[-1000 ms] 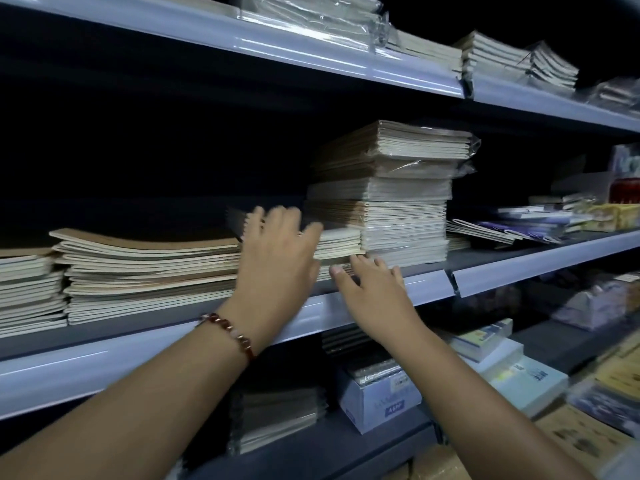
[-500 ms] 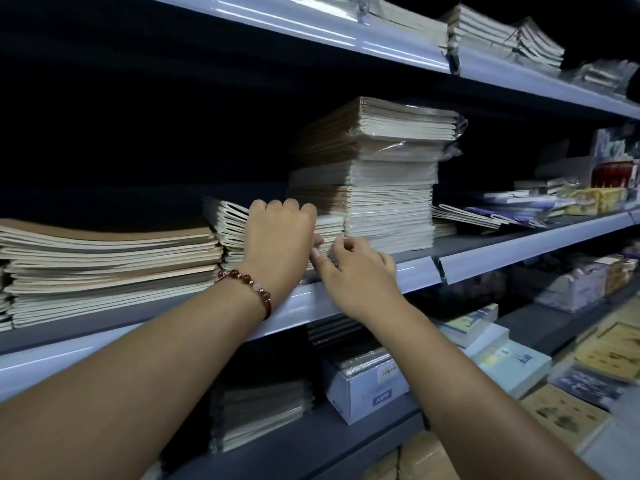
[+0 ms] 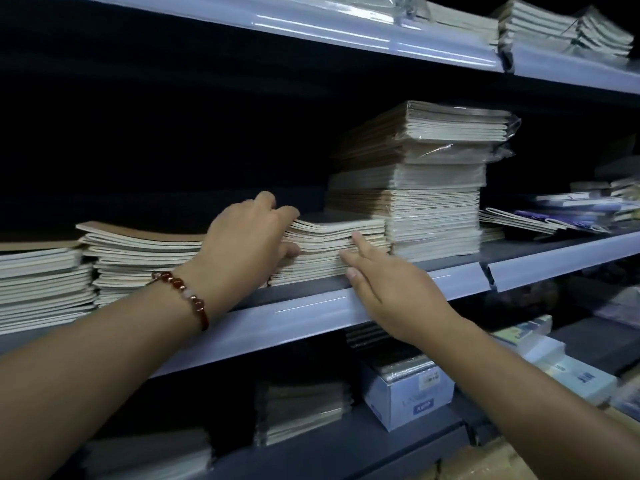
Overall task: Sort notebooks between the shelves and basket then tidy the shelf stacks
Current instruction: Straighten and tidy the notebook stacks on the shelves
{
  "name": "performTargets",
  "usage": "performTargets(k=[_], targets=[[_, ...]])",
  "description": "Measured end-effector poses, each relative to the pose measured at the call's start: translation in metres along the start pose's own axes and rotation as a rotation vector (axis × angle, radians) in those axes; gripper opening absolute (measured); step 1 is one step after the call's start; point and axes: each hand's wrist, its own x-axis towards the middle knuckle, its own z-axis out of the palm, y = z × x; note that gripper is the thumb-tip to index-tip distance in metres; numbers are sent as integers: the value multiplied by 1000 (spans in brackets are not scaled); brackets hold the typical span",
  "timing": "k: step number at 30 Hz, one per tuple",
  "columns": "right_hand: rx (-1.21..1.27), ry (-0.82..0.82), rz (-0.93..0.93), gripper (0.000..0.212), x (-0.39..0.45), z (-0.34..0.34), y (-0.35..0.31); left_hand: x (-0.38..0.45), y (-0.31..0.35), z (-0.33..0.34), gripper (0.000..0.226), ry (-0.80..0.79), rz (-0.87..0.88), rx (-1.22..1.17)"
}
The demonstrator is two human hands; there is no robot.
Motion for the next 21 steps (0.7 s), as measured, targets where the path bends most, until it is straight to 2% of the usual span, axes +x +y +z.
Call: performTargets(k=[6, 9, 11, 13, 15, 17, 19, 21], targets=[[-2, -38, 57, 46, 7, -8, -5, -4, 2, 13, 51, 9, -88, -282], [-95, -36, 132, 39, 9, -11, -23, -10, 4, 10, 64, 3, -71, -292], [-110, 22, 162, 35, 8, -12, -38, -21, 2, 5, 76, -4, -42, -257], [-59, 105, 128, 35, 5, -13, -51, -41, -14, -5, 78, 67, -63, -166], [42, 177, 15, 41, 5, -11, -67, -63, -44, -19, 78, 189, -162, -42], [189, 222, -95, 44, 12, -8, -85, -81, -79, -34, 82, 256, -367, 10], [272, 213, -154, 51, 26, -3, -104, -93, -106, -46, 92, 187, -604, -79], [278, 180, -198, 58, 40, 4, -121, -99, -111, -48, 98, 68, -726, -186]])
